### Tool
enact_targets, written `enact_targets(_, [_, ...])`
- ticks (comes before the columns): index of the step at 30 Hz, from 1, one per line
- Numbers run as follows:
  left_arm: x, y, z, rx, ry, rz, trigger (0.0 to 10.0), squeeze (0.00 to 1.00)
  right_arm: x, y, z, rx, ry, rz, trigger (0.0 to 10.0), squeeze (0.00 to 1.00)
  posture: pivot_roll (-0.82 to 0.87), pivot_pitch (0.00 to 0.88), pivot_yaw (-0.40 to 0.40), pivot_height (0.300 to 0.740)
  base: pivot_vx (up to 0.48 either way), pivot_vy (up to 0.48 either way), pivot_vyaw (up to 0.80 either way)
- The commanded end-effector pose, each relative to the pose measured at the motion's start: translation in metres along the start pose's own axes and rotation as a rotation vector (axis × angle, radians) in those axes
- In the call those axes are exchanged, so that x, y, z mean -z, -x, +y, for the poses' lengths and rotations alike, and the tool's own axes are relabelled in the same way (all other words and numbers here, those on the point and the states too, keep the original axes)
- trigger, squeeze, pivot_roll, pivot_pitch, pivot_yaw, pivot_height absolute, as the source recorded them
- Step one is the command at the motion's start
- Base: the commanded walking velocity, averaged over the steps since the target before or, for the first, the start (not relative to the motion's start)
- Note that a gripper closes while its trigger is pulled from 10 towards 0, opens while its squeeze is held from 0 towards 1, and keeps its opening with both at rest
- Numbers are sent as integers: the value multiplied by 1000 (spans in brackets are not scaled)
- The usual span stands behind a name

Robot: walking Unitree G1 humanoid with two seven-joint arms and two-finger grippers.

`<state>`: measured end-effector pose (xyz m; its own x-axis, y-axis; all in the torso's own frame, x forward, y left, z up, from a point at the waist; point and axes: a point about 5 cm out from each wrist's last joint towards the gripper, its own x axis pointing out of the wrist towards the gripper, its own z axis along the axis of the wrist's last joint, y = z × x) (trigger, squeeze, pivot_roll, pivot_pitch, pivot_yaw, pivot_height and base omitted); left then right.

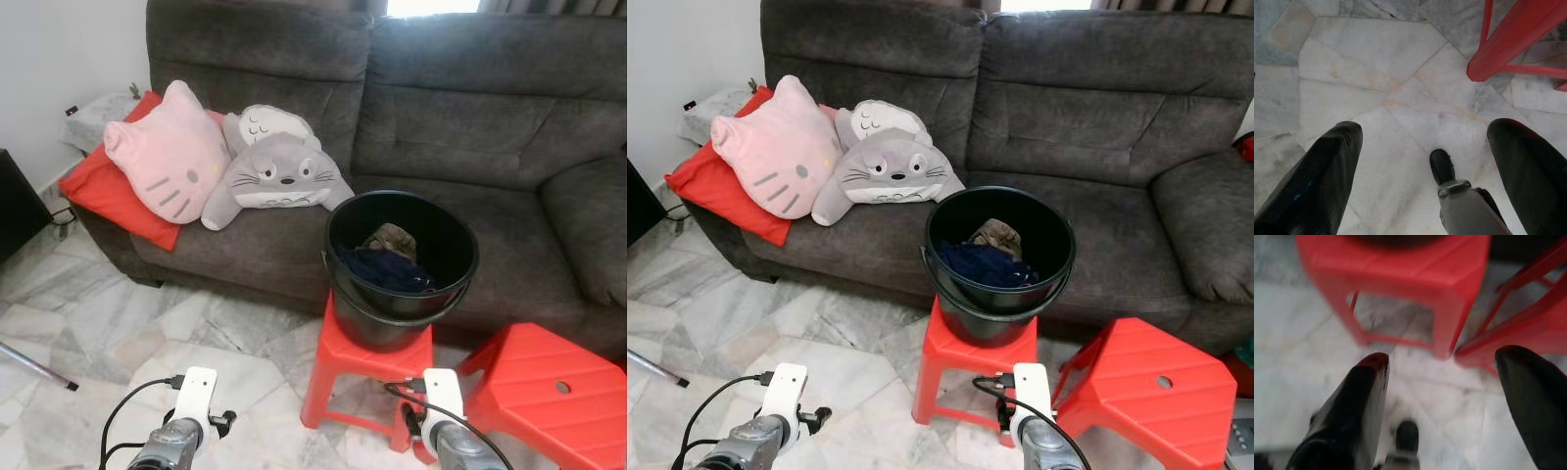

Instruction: Hang hanger

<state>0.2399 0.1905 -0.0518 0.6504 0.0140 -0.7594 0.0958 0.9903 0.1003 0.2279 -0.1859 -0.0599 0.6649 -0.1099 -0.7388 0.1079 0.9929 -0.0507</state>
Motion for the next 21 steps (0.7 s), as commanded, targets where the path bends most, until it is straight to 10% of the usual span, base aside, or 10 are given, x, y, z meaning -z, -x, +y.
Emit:
enact_targets(1, [-4, -1, -2, -2, 7, 0, 10000, 0, -6, 0, -3, 39, -32, -54, 10000, 0, -106, 0, -1, 740, 0, 0, 0])
enact_targets(6, [-5, -1, -3, -2, 14, -2, 10000, 0, -17, 1, -8, 120, 134, -157, 10000, 0, -111, 0, -8, 740, 0, 0, 0])
enact_targets(10, [-5, -1, -3, -2, 14, -1, 10000, 0, -113, 18, -73, 294, 268, -504, 10000, 0, -132, 0, -9, 740, 0, 0, 0])
enact_targets(21, [-4, -1, -2, -5, 11, -4, 10000, 0, -121, 64, -30, 119, 144, -780, 10000, 0, -138, 0, -10, 740, 0, 0, 0])
